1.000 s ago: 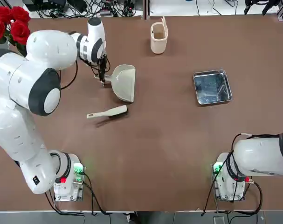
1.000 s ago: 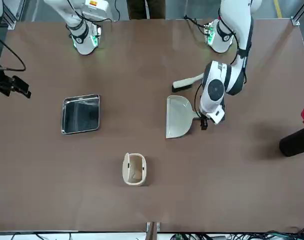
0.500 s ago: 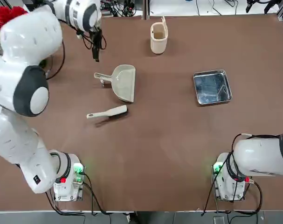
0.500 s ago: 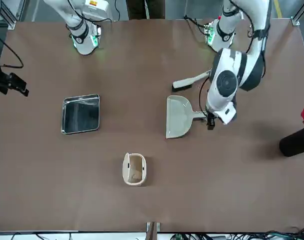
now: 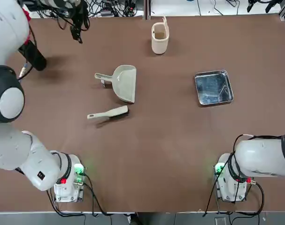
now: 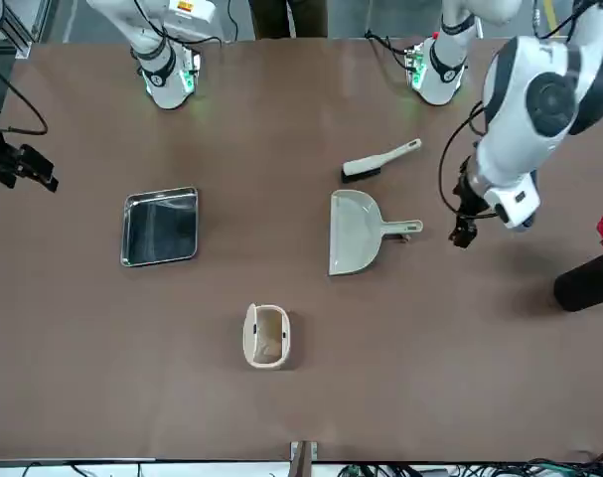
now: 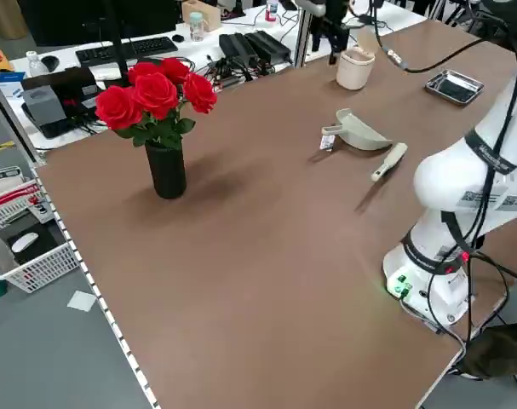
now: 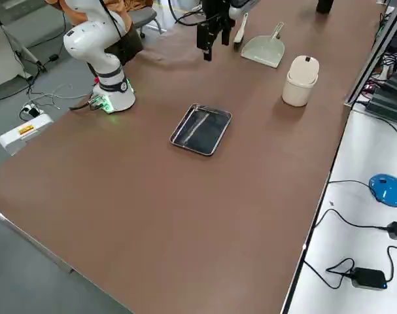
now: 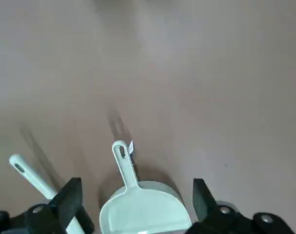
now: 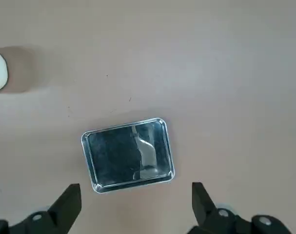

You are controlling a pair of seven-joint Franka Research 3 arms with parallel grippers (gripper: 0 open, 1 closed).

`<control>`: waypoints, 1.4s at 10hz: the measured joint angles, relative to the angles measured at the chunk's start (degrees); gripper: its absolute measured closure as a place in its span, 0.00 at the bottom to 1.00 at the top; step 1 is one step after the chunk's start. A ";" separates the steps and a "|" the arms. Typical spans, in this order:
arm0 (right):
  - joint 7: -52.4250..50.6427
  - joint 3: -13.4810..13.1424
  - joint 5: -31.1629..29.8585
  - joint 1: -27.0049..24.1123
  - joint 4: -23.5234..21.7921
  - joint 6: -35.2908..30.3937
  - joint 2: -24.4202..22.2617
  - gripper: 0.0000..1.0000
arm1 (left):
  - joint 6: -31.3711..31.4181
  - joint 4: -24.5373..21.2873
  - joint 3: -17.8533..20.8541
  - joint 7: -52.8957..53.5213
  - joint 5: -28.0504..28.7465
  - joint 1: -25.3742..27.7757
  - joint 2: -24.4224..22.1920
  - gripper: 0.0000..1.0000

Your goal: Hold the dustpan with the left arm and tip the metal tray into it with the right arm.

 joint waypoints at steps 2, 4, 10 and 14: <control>-0.01 0.14 0.00 0.06 0.00 -0.04 -0.79 0.00 | -0.20 2.08 -12.71 9.11 0.05 13.67 -0.03 0.00; -0.02 0.30 0.00 0.09 0.00 -0.16 -1.09 0.00 | -1.60 4.03 -22.01 18.29 0.08 24.50 0.01 0.00; -1.18 0.40 0.00 0.39 0.00 -0.18 -1.55 0.00 | -15.55 17.51 -25.83 50.65 0.08 28.98 -0.12 0.00; -1.31 0.41 0.00 0.39 0.00 -0.18 -1.58 0.00 | -19.35 19.90 -25.47 68.29 0.09 29.78 -0.10 0.00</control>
